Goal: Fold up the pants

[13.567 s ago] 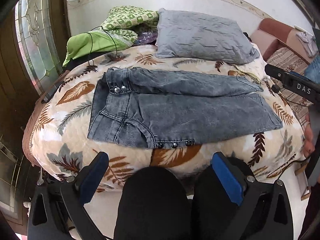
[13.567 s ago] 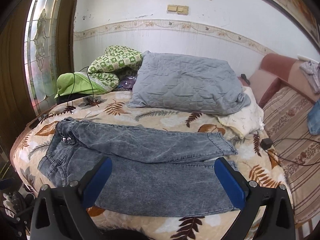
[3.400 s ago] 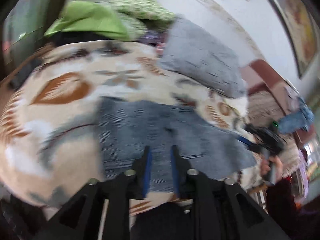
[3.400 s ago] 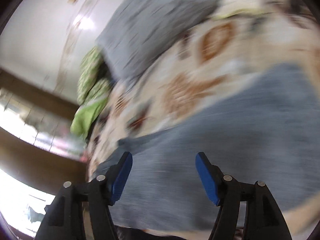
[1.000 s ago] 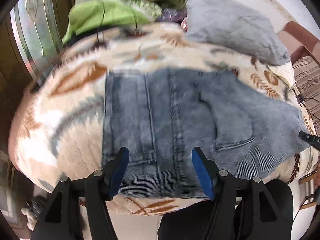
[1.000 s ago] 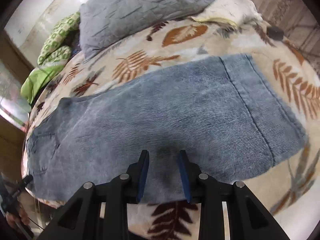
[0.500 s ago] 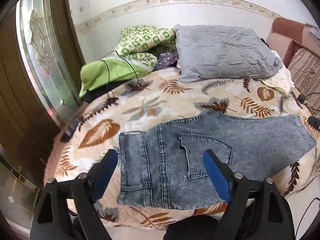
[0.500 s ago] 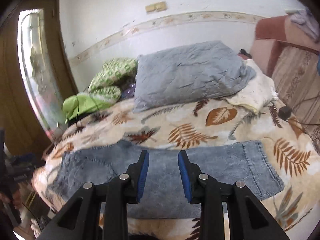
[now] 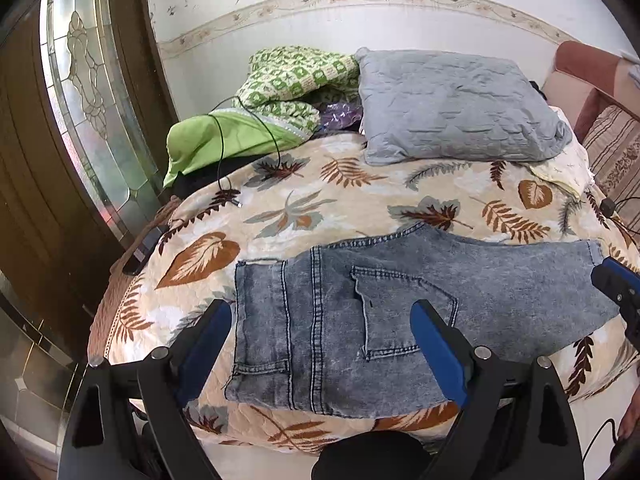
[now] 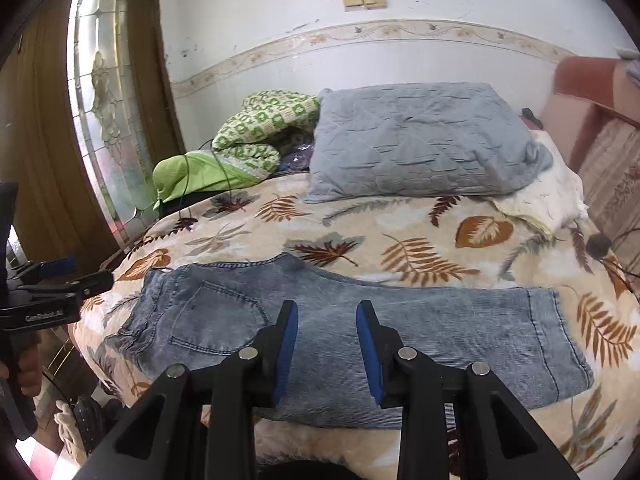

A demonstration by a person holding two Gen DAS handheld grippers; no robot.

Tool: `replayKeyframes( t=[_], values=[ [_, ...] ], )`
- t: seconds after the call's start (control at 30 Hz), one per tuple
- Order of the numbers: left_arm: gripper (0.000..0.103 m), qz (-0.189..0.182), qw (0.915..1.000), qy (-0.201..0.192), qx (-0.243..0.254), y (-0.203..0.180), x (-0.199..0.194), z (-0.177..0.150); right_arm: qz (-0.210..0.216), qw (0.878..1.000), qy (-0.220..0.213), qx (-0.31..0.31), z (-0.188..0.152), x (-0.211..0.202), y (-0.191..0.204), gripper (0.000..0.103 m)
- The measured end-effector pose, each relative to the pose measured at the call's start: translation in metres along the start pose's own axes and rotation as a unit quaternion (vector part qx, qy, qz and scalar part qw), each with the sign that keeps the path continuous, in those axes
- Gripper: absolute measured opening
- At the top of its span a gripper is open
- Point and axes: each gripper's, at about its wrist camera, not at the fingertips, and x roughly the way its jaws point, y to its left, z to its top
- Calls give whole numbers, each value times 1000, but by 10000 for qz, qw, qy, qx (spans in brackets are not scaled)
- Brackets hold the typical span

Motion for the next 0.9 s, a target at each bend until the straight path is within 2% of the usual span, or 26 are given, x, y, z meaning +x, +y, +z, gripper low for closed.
replayKeyframes(
  t=[0.4, 0.9],
  values=[
    [91, 196, 9994, -49, -270, 25, 1, -2, 315, 9985, 189, -406, -2, 7, 43, 34],
    [91, 436, 9971, -29, -621, 65, 10, -10, 294, 9972, 503, -459, -5, 23, 56, 34]
  ],
)
